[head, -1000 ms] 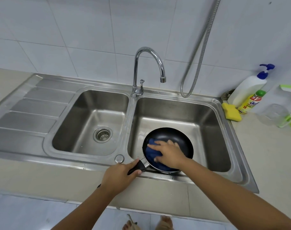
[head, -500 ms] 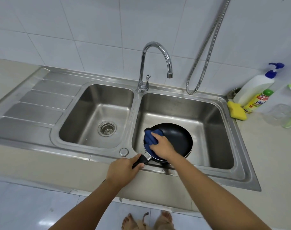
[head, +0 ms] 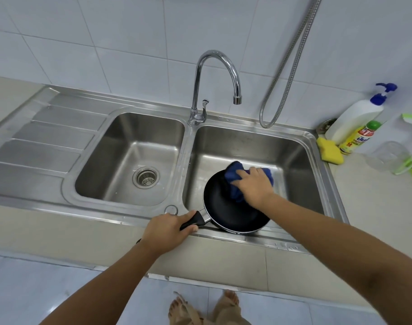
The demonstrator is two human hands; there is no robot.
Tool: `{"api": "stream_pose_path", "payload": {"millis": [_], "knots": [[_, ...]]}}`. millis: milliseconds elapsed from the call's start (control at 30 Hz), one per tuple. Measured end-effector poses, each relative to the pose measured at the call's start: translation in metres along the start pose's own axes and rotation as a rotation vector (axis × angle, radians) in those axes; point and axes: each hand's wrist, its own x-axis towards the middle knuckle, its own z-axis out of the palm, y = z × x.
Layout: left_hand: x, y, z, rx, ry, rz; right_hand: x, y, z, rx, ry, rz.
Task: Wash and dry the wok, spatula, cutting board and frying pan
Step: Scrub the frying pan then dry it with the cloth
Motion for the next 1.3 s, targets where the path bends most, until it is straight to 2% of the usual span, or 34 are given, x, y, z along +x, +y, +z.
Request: {"api": "stream_pose_path", "payload": {"millis": [67,167,233,333,400,500,567,633,733,800,867,900,1000,1067,1133,1233,1300], "knots": [[-0.001,-0.002,0.002,-0.016,0.022,-0.002,0.005,-0.019,0.007,0.304,0.029,0.029],[-0.001,0.001,-0.003,-0.023,0.01,-0.03,-0.001,-0.047,0.016,0.698,-0.054,-0.023],[-0.001,0.001,-0.005,-0.028,-0.005,-0.056,-0.013,-0.041,0.011,0.812,-0.179,-0.108],[-0.001,0.002,-0.005,-0.03,-0.01,-0.06,-0.032,-0.01,-0.01,0.915,-0.492,-0.202],[0.0,0.002,-0.004,-0.031,-0.033,-0.051,-0.036,-0.005,-0.01,0.864,-0.521,-0.213],[0.0,0.001,0.0,-0.009,-0.029,-0.024,-0.025,-0.027,0.007,0.704,-0.226,-0.165],[-0.004,0.002,0.002,0.002,-0.012,-0.02,-0.01,-0.041,0.015,0.613,-0.068,-0.067],[-0.006,0.005,0.004,-0.031,0.0,-0.049,0.004,-0.044,0.011,0.412,0.006,0.053],[-0.011,0.008,0.003,-0.063,0.022,-0.093,0.013,-0.037,0.003,-0.001,-0.024,0.166],[-0.009,0.008,0.001,-0.055,0.014,-0.098,0.01,-0.03,0.0,-0.241,-0.097,0.155],[-0.006,0.008,-0.001,-0.062,0.001,-0.102,0.005,-0.025,0.0,-0.372,-0.199,0.103],[-0.005,0.008,-0.002,-0.071,-0.008,-0.104,0.001,-0.022,-0.003,-0.362,-0.271,0.088],[-0.004,0.007,-0.003,-0.078,-0.027,-0.101,-0.016,-0.011,-0.015,-0.023,-0.491,0.003],[-0.003,0.006,-0.005,-0.066,-0.038,-0.088,-0.03,-0.008,-0.021,0.291,-0.534,-0.119],[-0.002,0.006,-0.003,-0.033,-0.04,-0.065,-0.04,-0.019,-0.023,0.626,-0.474,-0.163],[-0.004,0.005,0.002,0.013,-0.018,-0.042,-0.035,-0.044,-0.015,1.145,-0.32,-0.005],[-0.006,0.005,0.004,0.023,-0.002,-0.028,-0.029,-0.064,-0.012,1.328,-0.211,0.089]]}}
